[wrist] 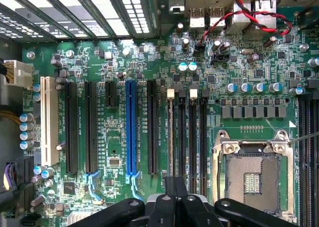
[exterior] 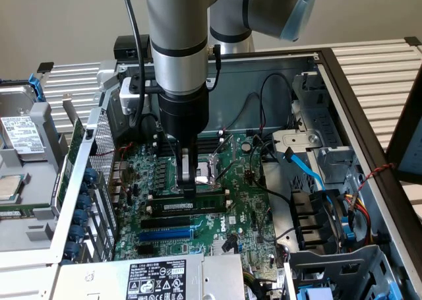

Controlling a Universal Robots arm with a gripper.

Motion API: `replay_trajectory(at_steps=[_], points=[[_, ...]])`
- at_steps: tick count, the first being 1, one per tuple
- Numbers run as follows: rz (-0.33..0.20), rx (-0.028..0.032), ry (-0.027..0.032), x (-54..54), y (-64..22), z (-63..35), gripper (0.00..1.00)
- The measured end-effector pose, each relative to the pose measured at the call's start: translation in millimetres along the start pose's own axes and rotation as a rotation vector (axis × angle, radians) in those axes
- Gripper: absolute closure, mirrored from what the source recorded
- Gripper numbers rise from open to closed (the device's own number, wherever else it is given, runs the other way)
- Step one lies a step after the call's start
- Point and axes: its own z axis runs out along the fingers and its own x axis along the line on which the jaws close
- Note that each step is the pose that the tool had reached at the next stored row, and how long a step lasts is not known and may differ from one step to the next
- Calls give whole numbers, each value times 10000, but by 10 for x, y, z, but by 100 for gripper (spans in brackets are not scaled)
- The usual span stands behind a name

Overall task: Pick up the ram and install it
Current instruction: 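Press down the ram until it locks into place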

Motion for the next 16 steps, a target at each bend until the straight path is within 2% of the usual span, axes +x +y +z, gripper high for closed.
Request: replay_trajectory(at_steps=[16], points=[[0, 0, 0, 0, 0, 0, 90]])
